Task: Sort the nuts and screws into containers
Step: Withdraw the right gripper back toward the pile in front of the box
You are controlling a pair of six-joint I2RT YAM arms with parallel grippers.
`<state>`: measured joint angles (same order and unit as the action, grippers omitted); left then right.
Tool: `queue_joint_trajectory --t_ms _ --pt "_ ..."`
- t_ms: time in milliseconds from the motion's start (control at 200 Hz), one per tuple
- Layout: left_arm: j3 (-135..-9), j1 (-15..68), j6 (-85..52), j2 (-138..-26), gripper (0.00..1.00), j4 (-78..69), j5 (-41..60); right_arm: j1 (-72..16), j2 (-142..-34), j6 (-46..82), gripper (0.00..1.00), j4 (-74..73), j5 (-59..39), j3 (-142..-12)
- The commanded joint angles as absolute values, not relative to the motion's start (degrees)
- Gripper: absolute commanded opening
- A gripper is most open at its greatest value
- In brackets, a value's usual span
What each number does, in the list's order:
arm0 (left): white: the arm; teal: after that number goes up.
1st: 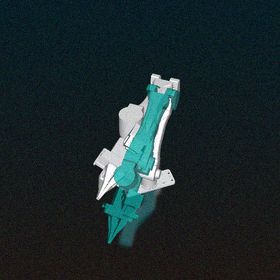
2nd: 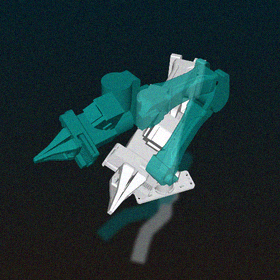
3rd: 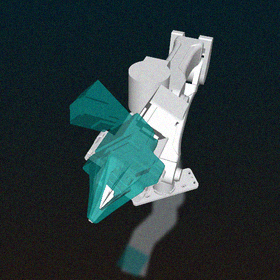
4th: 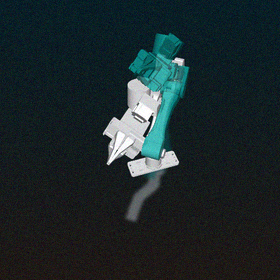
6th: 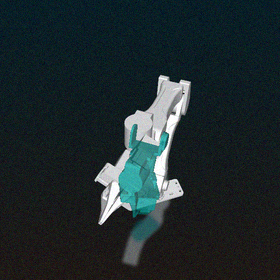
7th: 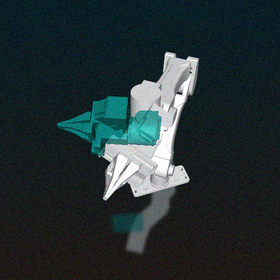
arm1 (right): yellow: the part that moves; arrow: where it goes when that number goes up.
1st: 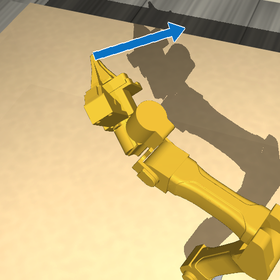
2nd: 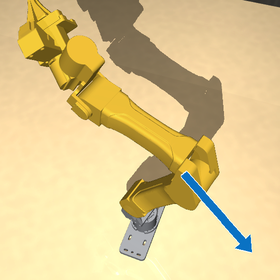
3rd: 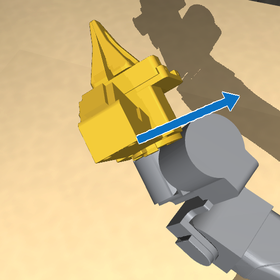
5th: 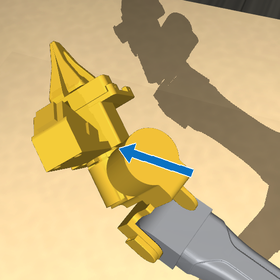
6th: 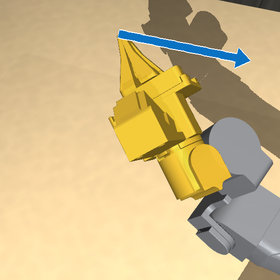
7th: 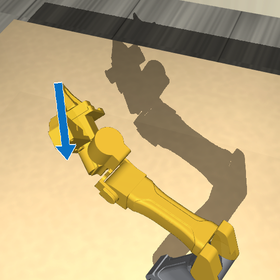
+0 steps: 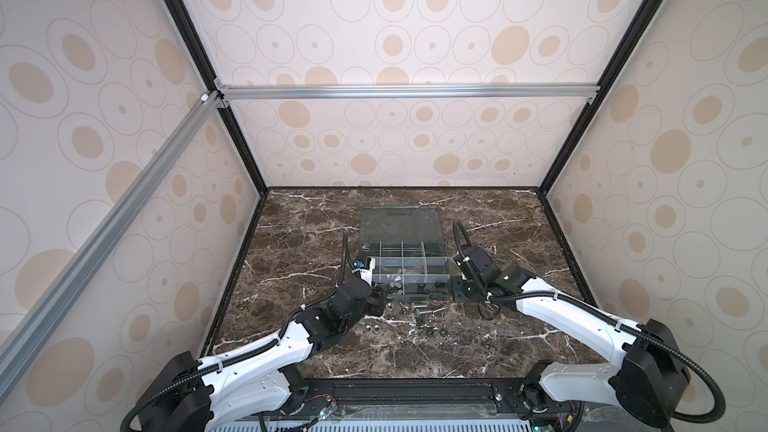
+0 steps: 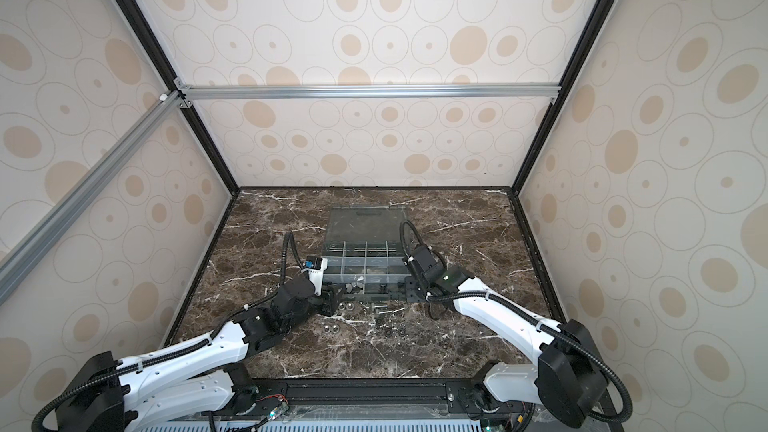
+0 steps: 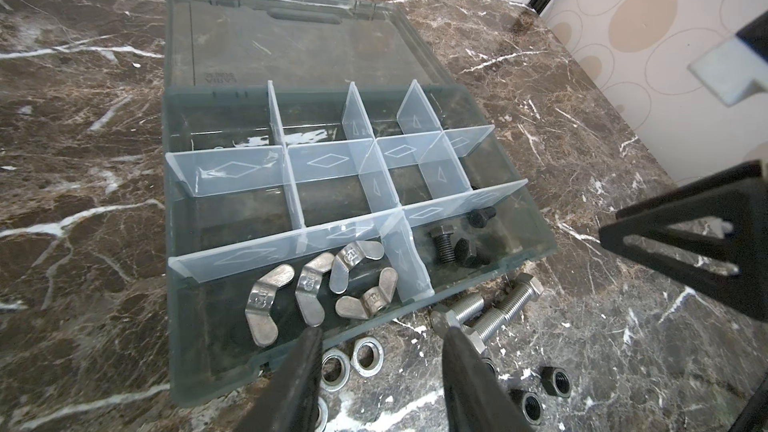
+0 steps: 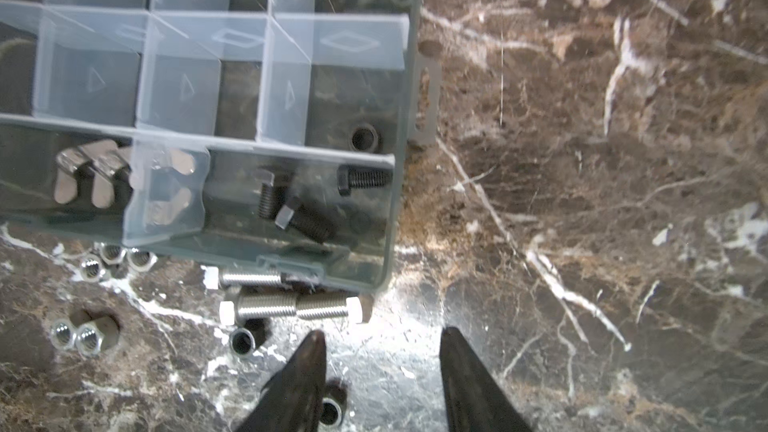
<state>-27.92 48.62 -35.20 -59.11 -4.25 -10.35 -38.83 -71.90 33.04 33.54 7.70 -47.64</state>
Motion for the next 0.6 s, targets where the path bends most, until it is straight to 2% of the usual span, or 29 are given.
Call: queue_joint_trajectory --t_ms 0,255,595 --pt "-28.0 48.1 -36.4 -59.4 0.47 -5.8 -10.4 -40.4 -69.9 37.3 0.48 35.3 7.7 -44.8" --pt "-27.6 48.1 -36.7 -59.2 0.48 -6.0 -10.2 -45.2 -70.3 43.3 0.48 33.9 7.6 -40.1" --pt "-26.9 48.1 -37.1 -58.4 0.48 -5.8 -10.2 -49.4 -74.1 45.2 0.48 33.5 7.4 -41.0"
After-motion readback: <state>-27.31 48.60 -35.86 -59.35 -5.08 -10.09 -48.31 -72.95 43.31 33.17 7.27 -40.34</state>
